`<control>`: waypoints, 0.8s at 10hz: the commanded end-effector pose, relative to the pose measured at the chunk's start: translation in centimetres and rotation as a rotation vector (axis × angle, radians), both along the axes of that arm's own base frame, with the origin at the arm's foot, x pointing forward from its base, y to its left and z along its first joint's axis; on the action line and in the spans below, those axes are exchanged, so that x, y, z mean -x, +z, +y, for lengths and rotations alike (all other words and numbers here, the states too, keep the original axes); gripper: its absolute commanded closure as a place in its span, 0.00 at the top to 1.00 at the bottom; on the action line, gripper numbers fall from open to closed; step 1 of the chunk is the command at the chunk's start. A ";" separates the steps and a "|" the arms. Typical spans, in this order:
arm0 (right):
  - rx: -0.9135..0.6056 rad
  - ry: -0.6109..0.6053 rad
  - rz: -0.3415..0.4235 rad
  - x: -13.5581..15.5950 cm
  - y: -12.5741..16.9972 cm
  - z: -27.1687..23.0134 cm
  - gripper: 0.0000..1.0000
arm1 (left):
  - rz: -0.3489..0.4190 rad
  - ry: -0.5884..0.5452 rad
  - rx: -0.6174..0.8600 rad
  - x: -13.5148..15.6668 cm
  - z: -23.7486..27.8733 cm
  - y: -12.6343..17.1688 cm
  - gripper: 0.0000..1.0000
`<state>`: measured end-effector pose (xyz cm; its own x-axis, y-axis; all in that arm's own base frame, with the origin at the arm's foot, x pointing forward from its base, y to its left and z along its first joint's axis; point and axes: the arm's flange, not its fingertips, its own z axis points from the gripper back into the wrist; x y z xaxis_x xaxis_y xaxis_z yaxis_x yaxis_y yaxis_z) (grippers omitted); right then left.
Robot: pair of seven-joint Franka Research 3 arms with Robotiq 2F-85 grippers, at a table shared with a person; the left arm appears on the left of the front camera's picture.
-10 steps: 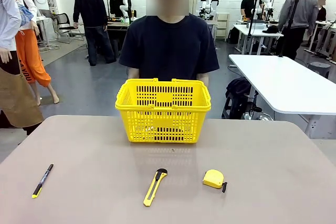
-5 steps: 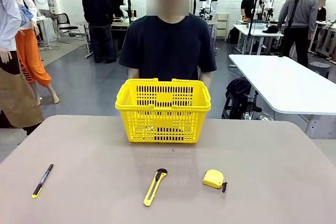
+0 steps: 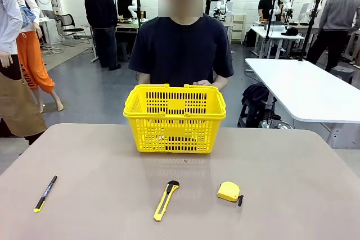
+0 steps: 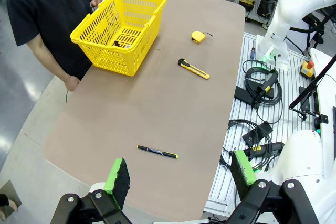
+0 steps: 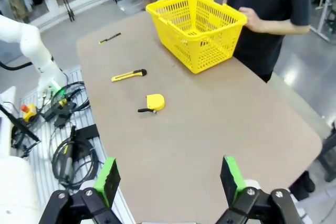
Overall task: Place the items the person wants into the basket.
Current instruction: Pick up the item the person points to and place it in the Market Basket.
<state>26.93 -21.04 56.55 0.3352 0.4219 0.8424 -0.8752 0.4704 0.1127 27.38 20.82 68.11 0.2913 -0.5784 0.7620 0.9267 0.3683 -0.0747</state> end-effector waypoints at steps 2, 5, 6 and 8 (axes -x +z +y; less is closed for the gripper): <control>-0.001 0.017 -0.017 -0.2 0.5 0.1 1.00 | -0.020 -0.018 0.012 0.1 0.1 0.0 1.00; -0.001 0.017 -0.017 -0.2 0.5 0.1 1.00 | -0.020 -0.018 0.012 0.1 0.1 0.0 1.00; -0.001 0.017 -0.017 -0.2 0.5 0.1 1.00 | -0.020 -0.018 0.012 0.1 0.1 0.0 1.00; -0.001 0.017 -0.017 -0.2 0.5 0.1 1.00 | -0.020 -0.018 0.012 0.1 0.1 0.0 1.00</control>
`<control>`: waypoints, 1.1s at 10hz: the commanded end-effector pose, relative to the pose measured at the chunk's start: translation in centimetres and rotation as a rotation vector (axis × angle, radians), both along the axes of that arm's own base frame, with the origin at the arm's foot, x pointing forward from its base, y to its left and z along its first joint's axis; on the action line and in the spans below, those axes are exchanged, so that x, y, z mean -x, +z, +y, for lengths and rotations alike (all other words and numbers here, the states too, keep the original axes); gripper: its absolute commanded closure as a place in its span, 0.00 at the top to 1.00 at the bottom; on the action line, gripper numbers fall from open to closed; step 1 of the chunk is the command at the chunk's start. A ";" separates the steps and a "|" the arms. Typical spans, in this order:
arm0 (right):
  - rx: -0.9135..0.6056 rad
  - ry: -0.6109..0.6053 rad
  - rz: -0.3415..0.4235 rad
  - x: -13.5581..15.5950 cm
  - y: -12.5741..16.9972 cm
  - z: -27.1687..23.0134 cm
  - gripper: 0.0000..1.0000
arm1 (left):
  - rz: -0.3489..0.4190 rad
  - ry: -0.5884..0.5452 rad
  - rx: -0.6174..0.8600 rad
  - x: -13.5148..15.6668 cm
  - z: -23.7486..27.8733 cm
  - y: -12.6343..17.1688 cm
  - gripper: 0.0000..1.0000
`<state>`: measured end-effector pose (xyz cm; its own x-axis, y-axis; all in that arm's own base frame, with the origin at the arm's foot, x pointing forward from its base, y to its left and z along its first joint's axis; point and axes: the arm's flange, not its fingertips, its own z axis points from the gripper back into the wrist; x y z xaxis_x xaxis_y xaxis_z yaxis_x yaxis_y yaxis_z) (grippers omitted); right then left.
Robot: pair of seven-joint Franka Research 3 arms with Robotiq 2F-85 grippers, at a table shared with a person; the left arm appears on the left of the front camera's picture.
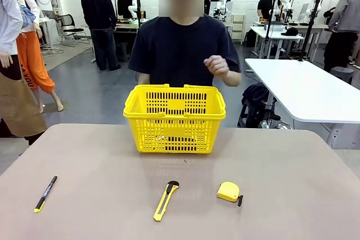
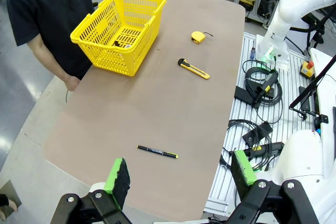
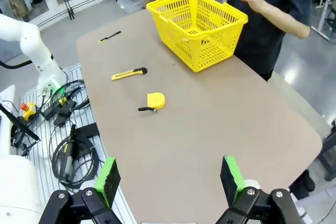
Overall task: Place the items the person wants into the basket.
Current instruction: Pick up the item the person points to and place it in the Market Basket.
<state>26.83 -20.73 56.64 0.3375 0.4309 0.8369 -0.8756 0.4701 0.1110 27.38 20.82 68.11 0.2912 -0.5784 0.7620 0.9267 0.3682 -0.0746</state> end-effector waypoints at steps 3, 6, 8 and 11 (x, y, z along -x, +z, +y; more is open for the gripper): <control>-0.011 0.016 -0.021 -0.3 0.4 -0.2 1.00 | -0.020 -0.017 0.012 0.1 0.1 0.0 1.00; -0.011 0.016 -0.021 -0.3 0.4 -0.2 1.00 | -0.020 -0.017 0.012 0.1 0.1 0.0 1.00; -0.011 0.016 -0.021 -0.3 0.4 -0.2 1.00 | -0.020 -0.017 0.012 0.1 0.1 0.0 1.00; -0.011 0.016 -0.021 -0.3 0.4 -0.2 1.00 | -0.020 -0.017 0.012 0.1 0.1 0.0 1.00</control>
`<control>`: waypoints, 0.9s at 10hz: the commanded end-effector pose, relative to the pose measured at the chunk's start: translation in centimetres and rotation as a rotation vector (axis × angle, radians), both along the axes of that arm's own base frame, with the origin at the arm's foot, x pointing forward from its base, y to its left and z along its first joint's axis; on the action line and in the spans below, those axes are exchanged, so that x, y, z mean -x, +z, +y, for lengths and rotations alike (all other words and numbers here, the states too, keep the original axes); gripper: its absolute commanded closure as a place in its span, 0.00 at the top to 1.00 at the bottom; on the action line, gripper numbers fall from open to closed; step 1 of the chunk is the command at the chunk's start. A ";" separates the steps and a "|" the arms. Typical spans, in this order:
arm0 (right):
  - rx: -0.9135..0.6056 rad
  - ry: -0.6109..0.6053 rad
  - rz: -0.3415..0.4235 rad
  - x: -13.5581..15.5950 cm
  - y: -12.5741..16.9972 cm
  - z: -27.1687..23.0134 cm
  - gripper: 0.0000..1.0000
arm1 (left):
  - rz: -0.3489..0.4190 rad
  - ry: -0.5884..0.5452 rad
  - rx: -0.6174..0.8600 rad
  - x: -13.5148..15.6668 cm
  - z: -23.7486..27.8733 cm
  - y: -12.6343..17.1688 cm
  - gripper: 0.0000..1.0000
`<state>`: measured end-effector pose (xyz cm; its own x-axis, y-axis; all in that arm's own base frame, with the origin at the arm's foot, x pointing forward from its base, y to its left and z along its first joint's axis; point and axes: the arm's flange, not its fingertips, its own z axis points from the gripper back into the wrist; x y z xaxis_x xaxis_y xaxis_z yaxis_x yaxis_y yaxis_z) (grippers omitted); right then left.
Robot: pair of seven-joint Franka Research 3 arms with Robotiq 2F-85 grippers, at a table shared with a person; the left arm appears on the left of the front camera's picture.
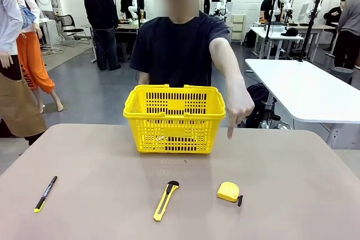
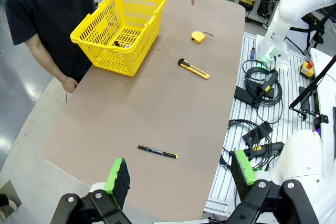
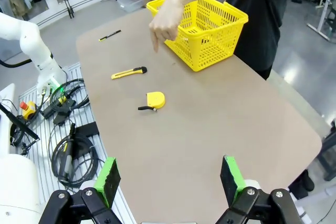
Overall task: Place the items the person wants into the basket.
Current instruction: Pick up the item the person points to and place it in the Market Basket.
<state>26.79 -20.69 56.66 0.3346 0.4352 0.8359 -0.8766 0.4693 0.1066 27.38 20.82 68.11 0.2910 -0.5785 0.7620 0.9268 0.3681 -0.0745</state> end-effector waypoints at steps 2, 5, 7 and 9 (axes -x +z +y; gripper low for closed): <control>-0.016 0.014 -0.018 -0.3 0.4 -0.2 1.00 | -0.020 -0.017 0.012 0.1 0.1 0.0 1.00; -0.016 0.014 -0.018 -0.3 0.4 -0.2 1.00 | -0.020 -0.017 0.012 0.1 0.1 0.0 1.00; -0.016 0.014 -0.018 -0.3 0.4 -0.2 1.00 | -0.020 -0.017 0.012 0.1 0.1 0.0 1.00; -0.016 0.014 -0.018 -0.3 0.4 -0.2 1.00 | -0.020 -0.017 0.012 0.1 0.1 0.0 1.00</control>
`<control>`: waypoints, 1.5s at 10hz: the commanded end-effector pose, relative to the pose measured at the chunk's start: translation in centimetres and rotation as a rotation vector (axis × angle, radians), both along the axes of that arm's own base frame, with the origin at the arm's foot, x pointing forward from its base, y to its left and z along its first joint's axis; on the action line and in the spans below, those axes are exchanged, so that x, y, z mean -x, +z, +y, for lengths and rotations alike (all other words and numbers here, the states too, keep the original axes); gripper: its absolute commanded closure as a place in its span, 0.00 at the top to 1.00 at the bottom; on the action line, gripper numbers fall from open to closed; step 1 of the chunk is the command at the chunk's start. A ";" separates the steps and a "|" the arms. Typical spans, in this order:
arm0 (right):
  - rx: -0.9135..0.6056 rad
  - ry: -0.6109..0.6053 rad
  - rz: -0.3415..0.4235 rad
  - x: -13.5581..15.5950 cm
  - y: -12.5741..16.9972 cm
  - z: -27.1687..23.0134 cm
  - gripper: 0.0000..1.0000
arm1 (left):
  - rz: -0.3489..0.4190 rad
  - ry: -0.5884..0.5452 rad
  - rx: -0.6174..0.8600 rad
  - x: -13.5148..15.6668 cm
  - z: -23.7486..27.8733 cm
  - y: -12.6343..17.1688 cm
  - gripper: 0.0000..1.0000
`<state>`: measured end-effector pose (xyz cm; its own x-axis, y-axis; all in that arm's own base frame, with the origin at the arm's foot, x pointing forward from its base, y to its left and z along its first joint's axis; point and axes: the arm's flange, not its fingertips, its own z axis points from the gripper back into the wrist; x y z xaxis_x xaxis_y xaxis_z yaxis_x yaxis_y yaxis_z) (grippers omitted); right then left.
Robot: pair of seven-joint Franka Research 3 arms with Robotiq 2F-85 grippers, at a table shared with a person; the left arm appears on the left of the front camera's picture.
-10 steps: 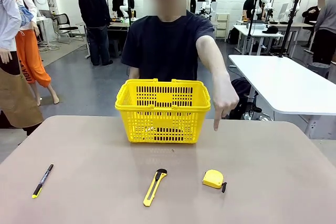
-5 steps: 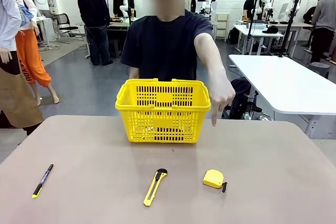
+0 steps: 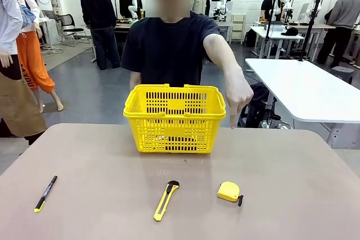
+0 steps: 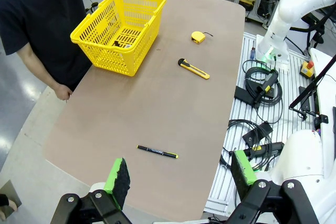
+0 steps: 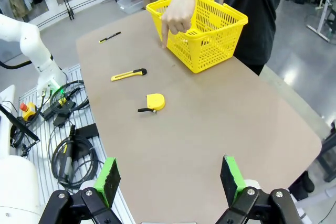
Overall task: Place the items the person wants into the basket.
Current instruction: Pick up the item the person points to and place it in the Market Basket.
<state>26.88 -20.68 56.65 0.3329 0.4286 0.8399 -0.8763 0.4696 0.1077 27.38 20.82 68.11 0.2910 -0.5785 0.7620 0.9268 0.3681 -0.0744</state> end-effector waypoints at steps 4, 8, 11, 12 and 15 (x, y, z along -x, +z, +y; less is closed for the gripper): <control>0.160 0.020 0.173 -0.6 1.1 5.1 1.00 | -0.020 -0.017 0.012 0.1 0.1 0.0 1.00; 0.557 -0.015 0.516 -4.2 4.3 18.4 1.00 | -0.020 -0.017 0.012 0.1 0.1 0.0 1.00; 0.606 -0.105 0.690 -7.9 0.4 25.2 1.00 | -0.020 -0.017 0.012 0.1 0.1 0.0 1.00; 0.682 -0.215 0.704 -8.9 -2.3 27.4 1.00 | -0.020 -0.017 0.012 0.1 0.1 0.0 1.00; 0.718 -0.463 0.634 -11.8 -5.0 30.4 1.00 | -0.020 -0.017 0.012 0.1 0.1 0.0 1.00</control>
